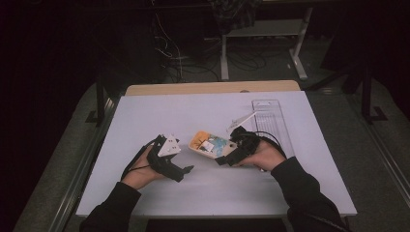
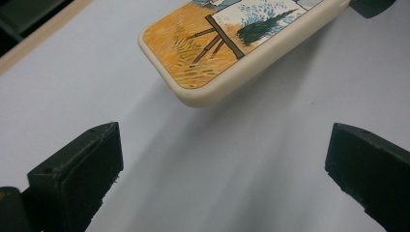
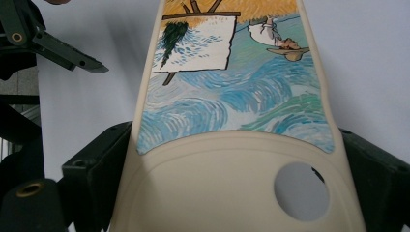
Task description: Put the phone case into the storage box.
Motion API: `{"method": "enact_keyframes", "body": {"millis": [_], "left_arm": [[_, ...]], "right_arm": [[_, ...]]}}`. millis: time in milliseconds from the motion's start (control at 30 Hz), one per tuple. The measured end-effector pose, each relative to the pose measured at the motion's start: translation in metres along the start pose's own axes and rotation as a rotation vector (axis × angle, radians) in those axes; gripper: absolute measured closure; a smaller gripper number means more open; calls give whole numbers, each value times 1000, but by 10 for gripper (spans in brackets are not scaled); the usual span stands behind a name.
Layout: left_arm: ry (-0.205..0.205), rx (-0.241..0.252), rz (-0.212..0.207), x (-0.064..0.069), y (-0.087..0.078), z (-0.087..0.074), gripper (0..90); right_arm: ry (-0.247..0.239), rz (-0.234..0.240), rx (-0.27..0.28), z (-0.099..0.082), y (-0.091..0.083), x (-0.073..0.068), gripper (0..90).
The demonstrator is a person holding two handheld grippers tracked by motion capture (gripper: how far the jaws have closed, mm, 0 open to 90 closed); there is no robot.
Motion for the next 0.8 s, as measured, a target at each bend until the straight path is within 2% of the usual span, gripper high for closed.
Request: {"method": "enact_keyframes", "body": {"millis": [267,467,767,800], "left_arm": [[60,17,48,1,0,3,0],[101,32,81,1,-1,6,0],[165,15,113,2,1,5,0],[177,14,118,2,0,5,0]], "right_arm": [[15,3,5,1,0,-2,91],[-3,-3,1,1,1,-1,92],[-8,-5,-2,0,2,-1,92],[3,-3,-1,1,2,-3,91]]}}
Point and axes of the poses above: each handheld gripper's, and its own axes: y roughly forward along the jaws, z roughly out of its top, x roughly to its right, the point moved 9 cm from there along y, roughly forward along the jaws, and after that the axes turned 1 degree about y, right-handed, at the moved point
